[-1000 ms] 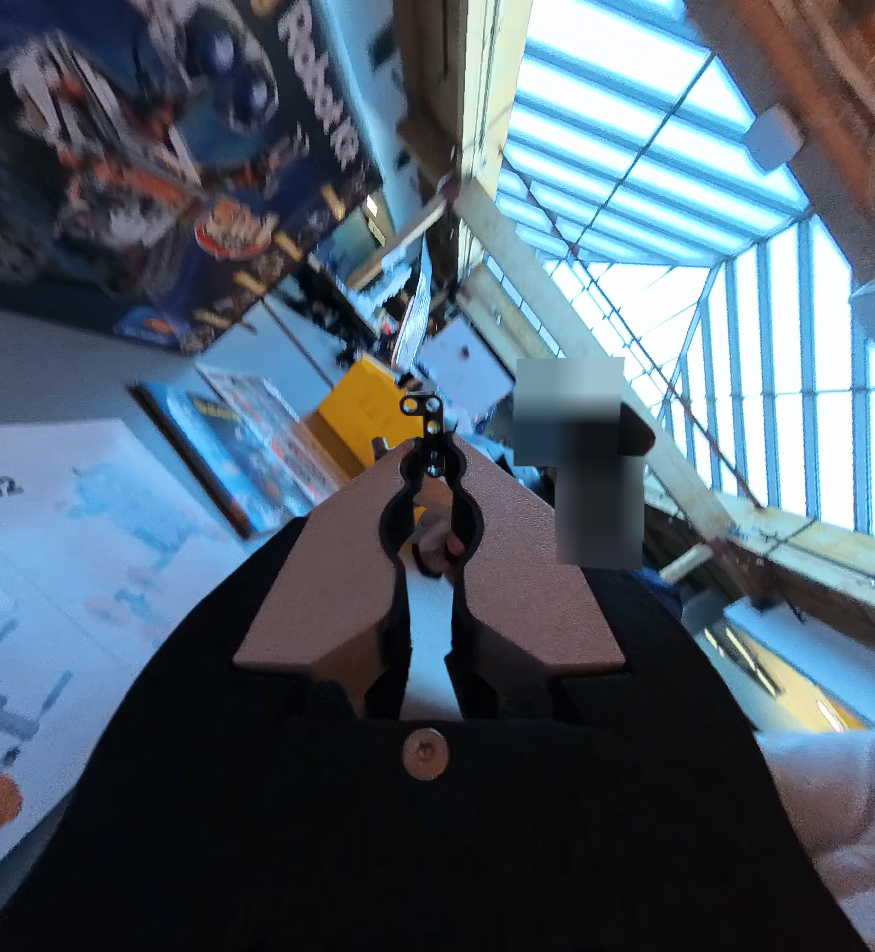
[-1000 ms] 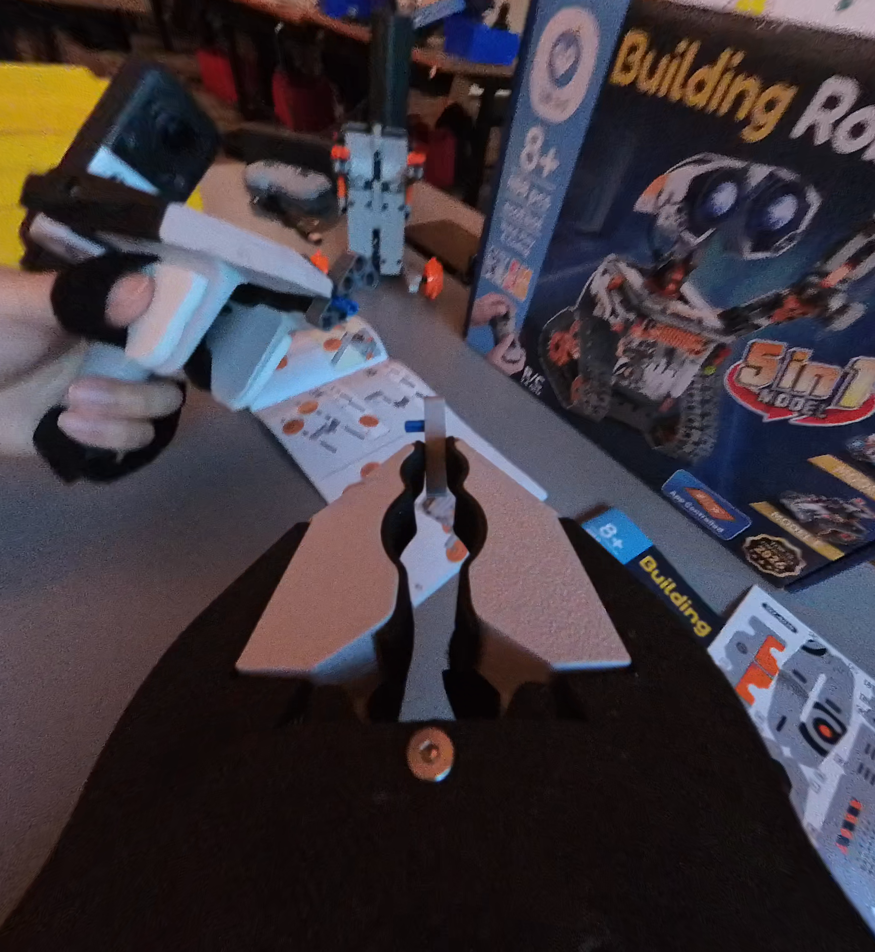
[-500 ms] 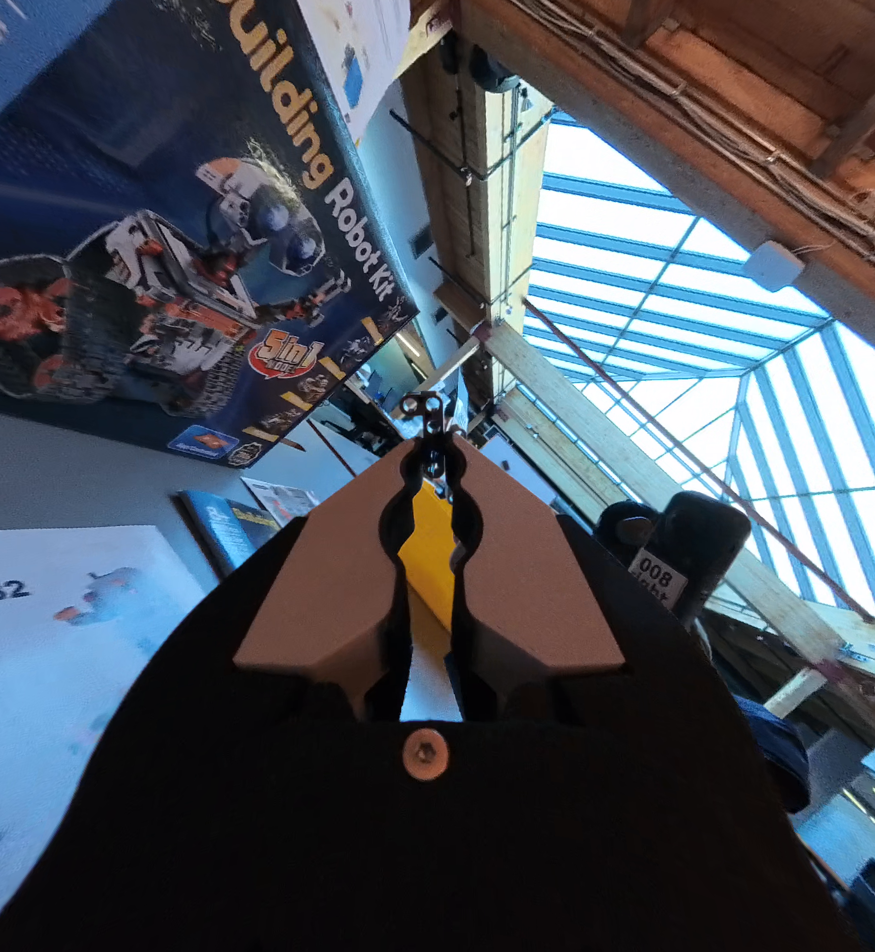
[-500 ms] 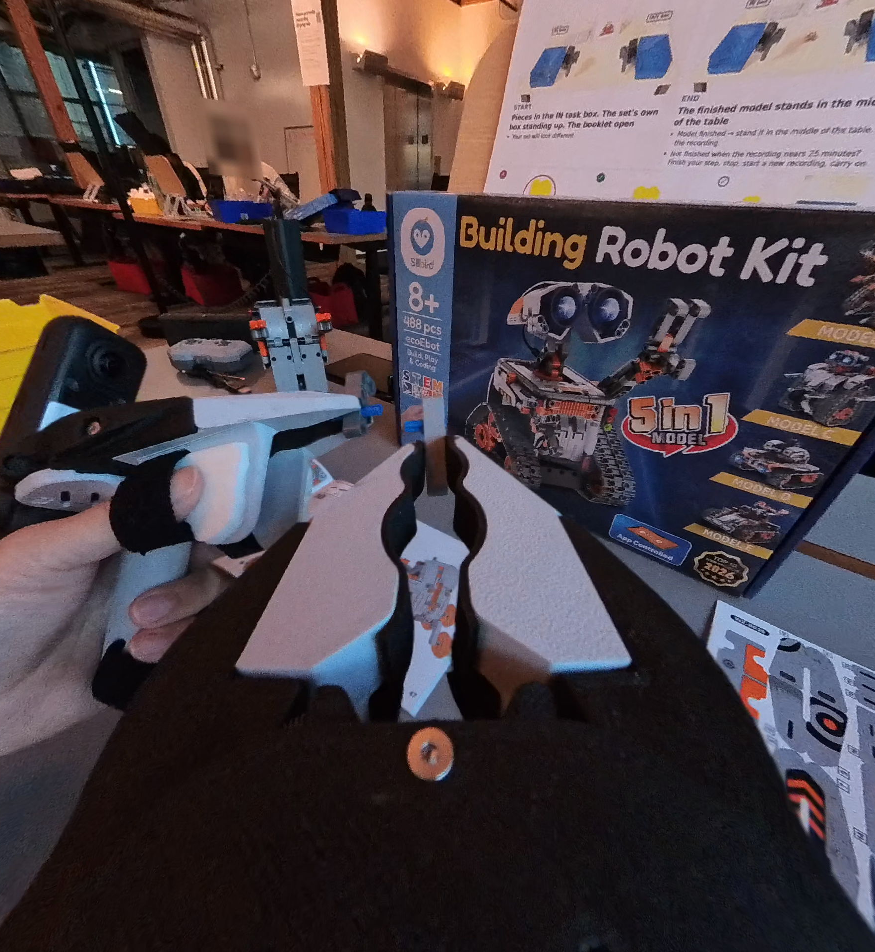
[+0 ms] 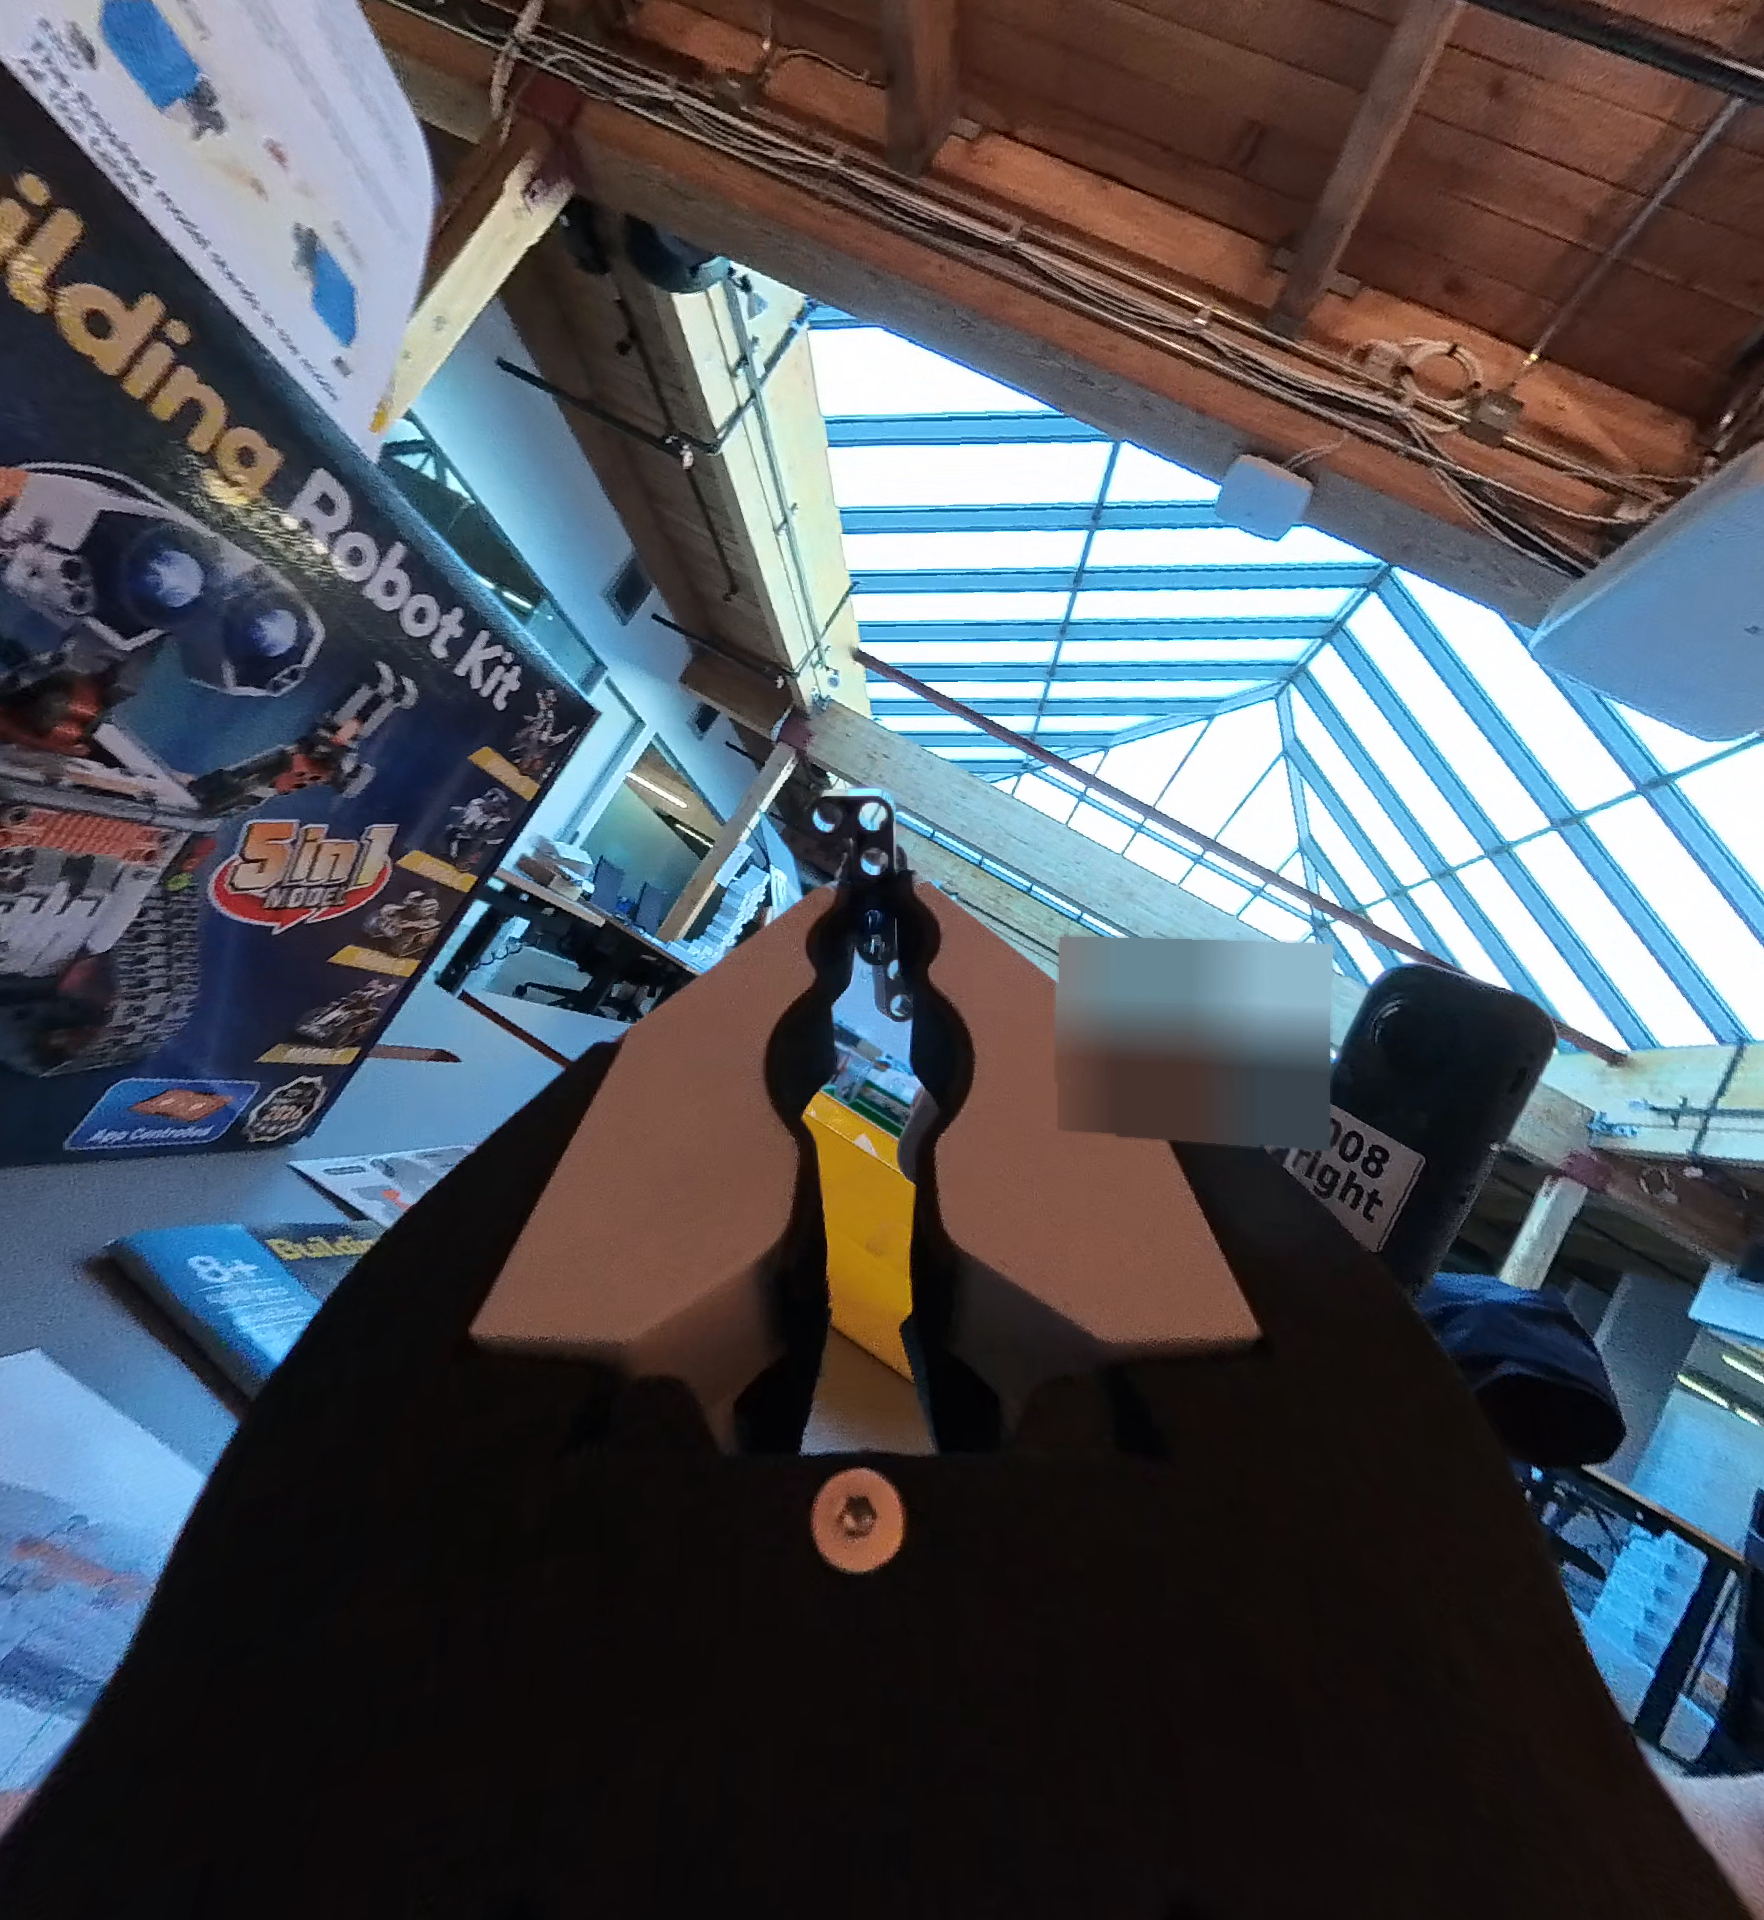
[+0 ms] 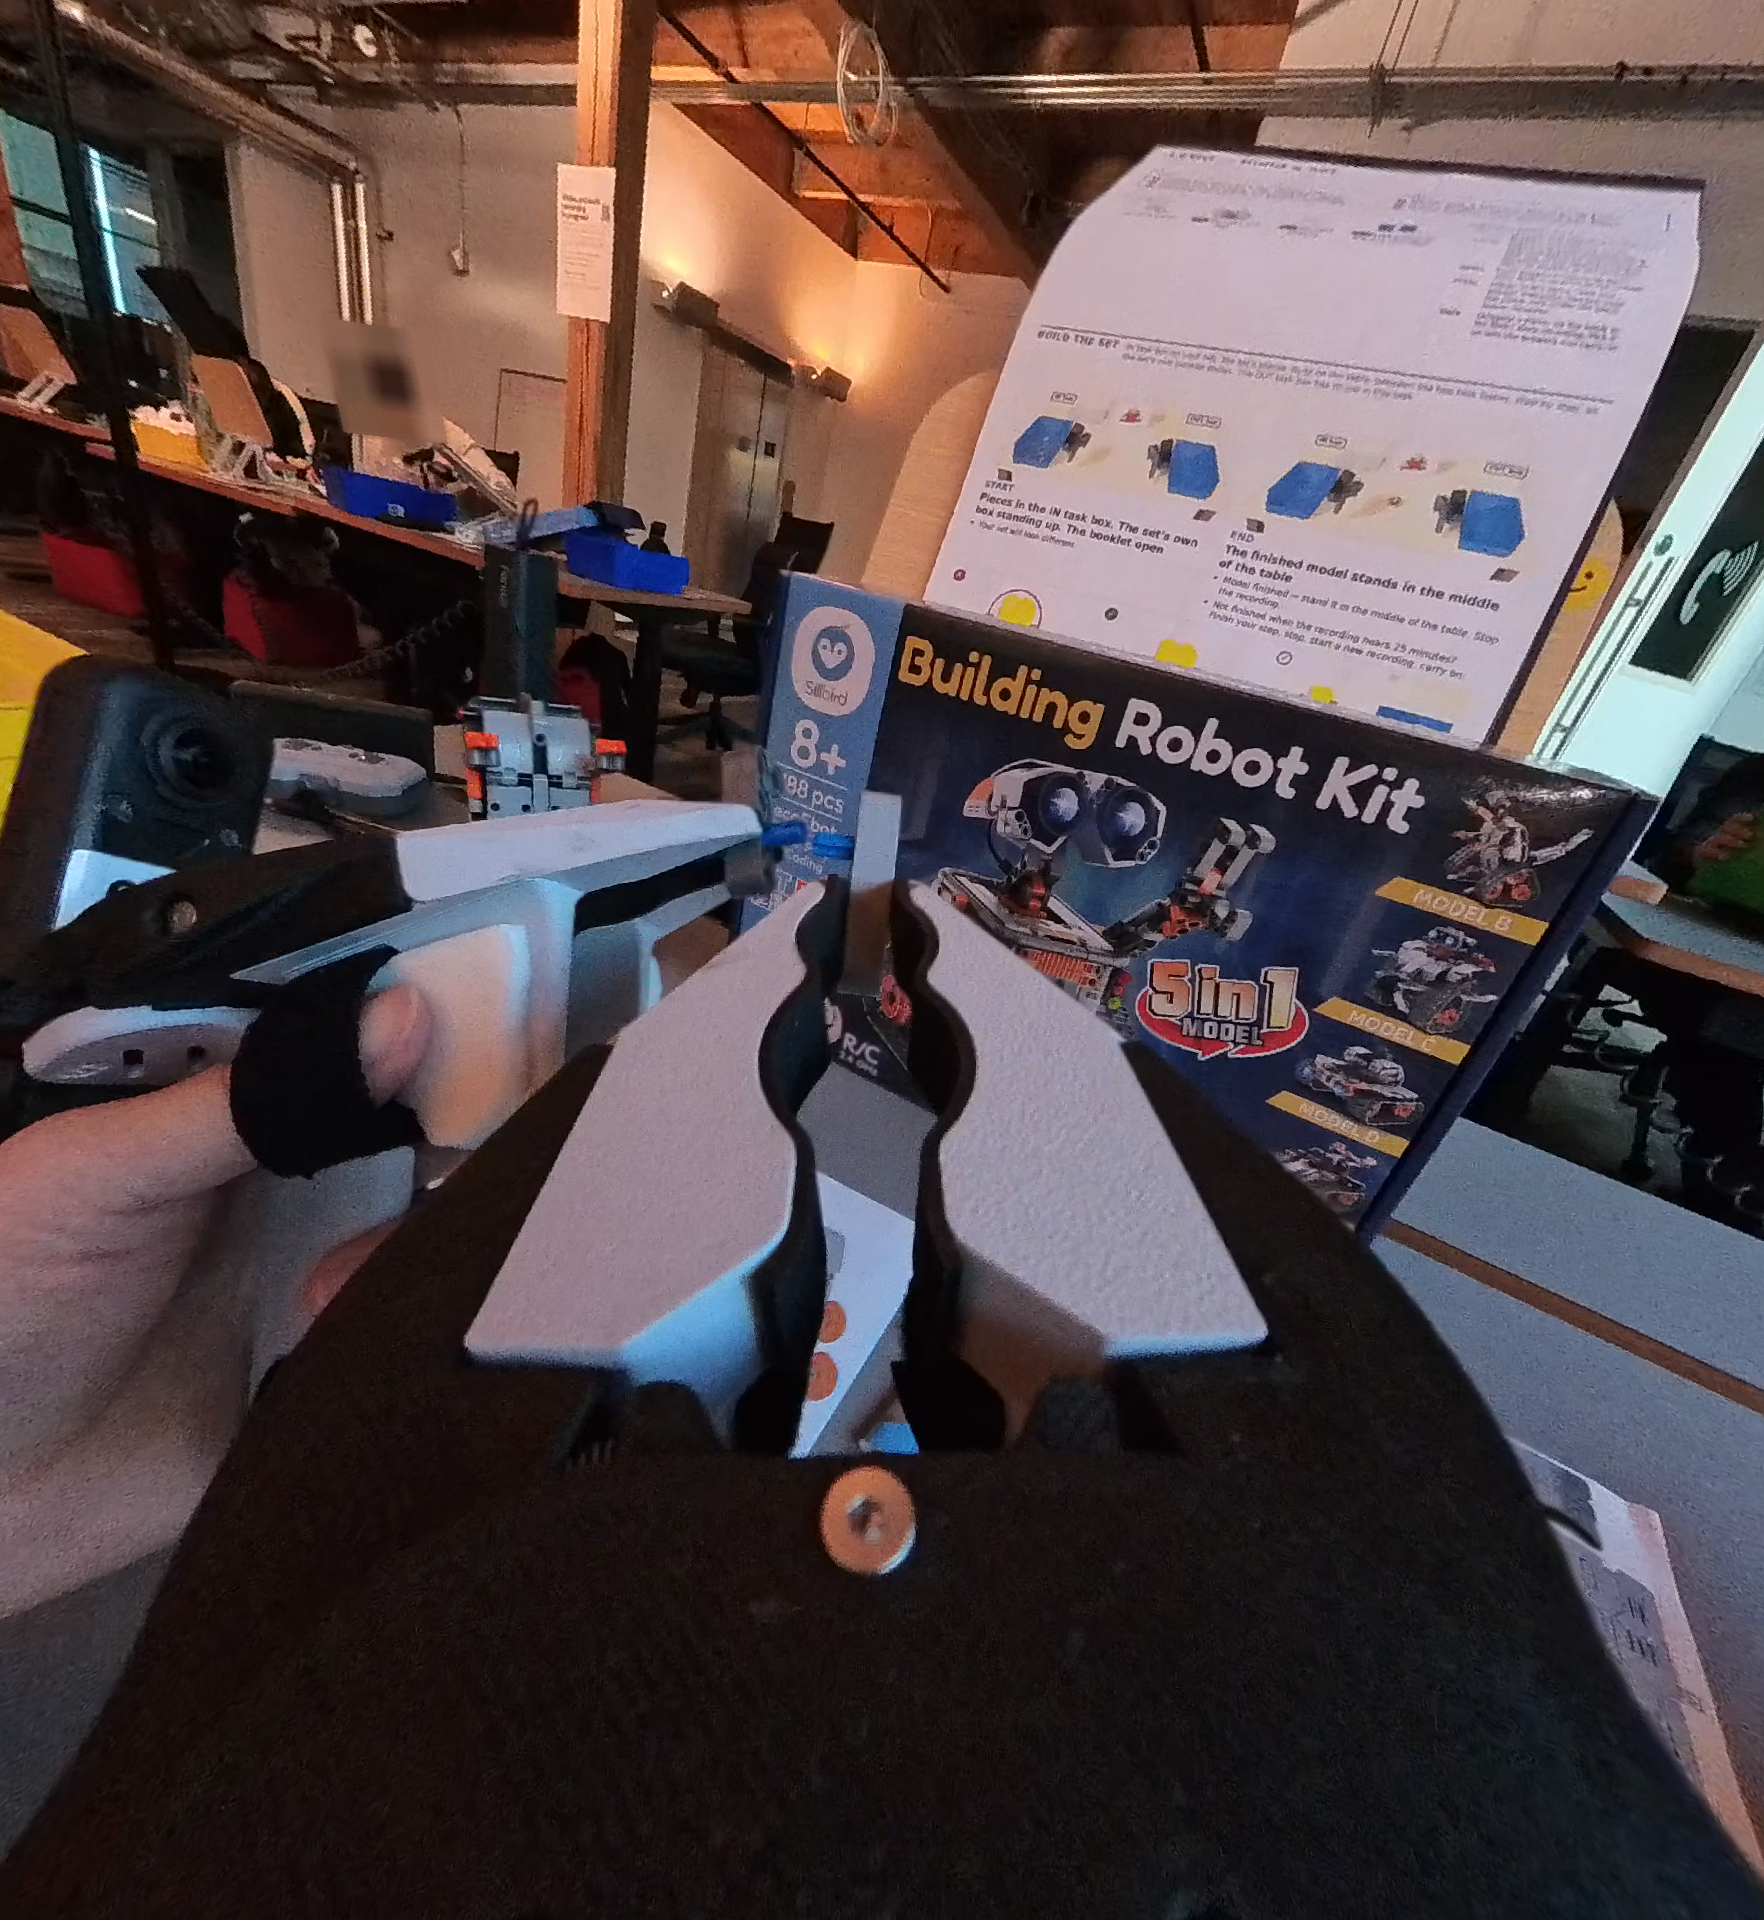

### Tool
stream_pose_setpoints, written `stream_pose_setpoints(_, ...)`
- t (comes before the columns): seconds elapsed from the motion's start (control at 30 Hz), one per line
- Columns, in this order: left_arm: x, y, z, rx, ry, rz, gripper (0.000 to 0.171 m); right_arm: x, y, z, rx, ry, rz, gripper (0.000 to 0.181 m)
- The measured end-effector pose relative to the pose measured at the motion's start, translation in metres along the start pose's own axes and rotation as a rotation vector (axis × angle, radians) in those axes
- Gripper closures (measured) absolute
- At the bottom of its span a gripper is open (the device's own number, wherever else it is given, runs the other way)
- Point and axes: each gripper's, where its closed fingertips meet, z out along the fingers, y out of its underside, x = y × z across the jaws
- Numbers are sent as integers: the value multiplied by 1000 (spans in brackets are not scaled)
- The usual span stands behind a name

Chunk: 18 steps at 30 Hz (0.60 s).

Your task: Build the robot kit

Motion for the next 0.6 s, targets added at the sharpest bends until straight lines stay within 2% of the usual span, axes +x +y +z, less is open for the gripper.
stream_pose_setpoints(0.2,13,0,2,21,55,20,167,-4,-5,-4,15,28,-79,175)
stream_pose_setpoints(0.43,9,3,3,14,20,60,167,-8,-2,-3,-8,24,-102,175)
stream_pose_setpoints(0.6,4,4,2,20,-1,34,167,-8,1,-2,-20,37,-139,175)
